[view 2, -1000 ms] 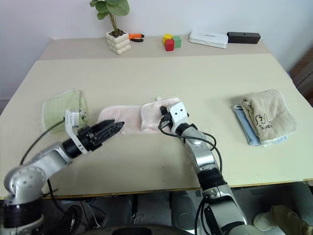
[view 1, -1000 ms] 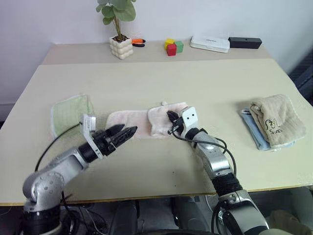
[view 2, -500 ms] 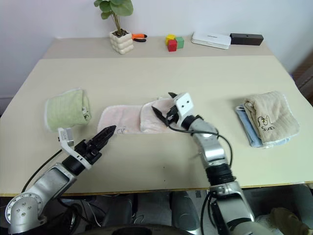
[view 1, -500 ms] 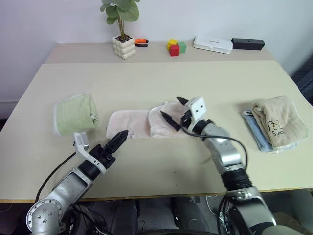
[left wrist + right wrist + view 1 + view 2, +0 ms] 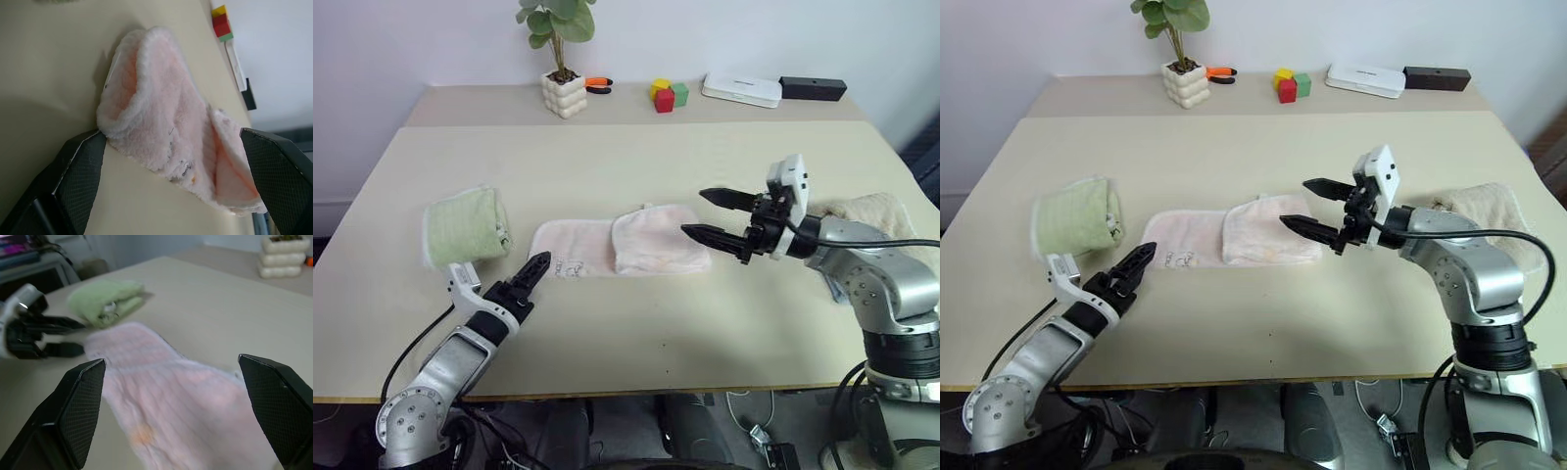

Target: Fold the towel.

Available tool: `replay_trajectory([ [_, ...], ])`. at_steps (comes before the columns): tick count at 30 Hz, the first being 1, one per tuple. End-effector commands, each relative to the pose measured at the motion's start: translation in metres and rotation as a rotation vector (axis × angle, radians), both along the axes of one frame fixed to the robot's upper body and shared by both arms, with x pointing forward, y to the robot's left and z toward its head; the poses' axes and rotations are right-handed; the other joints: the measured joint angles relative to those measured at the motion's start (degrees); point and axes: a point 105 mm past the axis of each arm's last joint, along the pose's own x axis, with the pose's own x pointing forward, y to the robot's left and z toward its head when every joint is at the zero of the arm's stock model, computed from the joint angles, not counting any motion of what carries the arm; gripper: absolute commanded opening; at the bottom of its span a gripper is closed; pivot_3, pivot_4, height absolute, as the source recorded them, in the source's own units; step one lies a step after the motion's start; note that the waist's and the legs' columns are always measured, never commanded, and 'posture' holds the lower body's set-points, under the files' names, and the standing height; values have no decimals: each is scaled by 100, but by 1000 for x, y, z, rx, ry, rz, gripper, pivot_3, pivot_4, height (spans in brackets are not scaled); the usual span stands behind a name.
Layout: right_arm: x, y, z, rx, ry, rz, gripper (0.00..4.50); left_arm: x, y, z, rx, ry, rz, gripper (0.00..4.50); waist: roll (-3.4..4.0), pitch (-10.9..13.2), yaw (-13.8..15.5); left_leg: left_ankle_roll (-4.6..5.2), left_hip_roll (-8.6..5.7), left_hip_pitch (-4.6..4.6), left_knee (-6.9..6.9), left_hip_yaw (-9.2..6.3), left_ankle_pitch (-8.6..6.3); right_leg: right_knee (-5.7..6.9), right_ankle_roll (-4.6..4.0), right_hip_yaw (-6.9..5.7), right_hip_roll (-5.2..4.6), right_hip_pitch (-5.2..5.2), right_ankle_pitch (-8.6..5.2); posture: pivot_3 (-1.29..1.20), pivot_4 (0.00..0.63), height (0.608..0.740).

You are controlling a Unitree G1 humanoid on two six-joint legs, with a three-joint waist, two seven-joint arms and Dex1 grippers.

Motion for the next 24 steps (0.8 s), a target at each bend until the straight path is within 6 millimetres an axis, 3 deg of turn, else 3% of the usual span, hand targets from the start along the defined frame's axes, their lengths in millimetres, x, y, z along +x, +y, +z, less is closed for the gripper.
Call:
replay_trajectory([
  [1, -9, 0, 11, 11, -47, 15, 4474, 10, -4, -9, -42, 22, -8, 4241, 0, 0, 42, 0, 0, 0, 1, 0, 0, -4, 0, 0, 0, 2, 0, 0, 150, 740],
  [3, -9, 3, 13, 24, -59, 10, 4500, 17, -11, -11, -42, 25, -21, 3679, 1, -1, 74, 0, 0, 0, 1, 4, 0, -9, 0, 3, 0, 3, 0, 0, 150, 740],
  [10, -17, -5, 8, -33, -66, -3, 4500, 36, -20, -5, -18, 4, -25, 156, 1, -1, 138, 0, -2, -13, -2, 1, 0, -28, 4, 1, 0, 5, 3, 0, 150, 740],
  [14, -26, -25, 7, -76, -89, -20, 4500, 45, -24, 10, 78, -70, -75, 72, 1, 0, 113, 0, -3, -14, -3, 0, 0, -36, 5, 1, 0, 7, 3, 0, 150, 740],
  [17, -27, -31, 13, -89, -181, -40, 4500, 52, -38, 36, 160, -188, -158, 72, -2, 1, 95, 0, -2, -14, -3, 0, 0, -36, 5, 1, 3, 7, 4, 0, 150, 740],
  [21, -21, -35, 8, -124, -231, -83, 4500, 62, -70, 72, 289, -373, -297, 72, -2, 1, 94, -1, -2, -15, -4, 0, 0, -41, 7, 1, 4, 7, 5, 0, 150, 740],
  [24, -15, -36, 9, -105, -231, -110, 4500, 66, -103, 81, 480, -513, -434, 72, -2, 1, 97, -1, -3, -20, -6, 1, 0, -53, 24, 1, 4, 10, 15, 0, 150, 740],
])
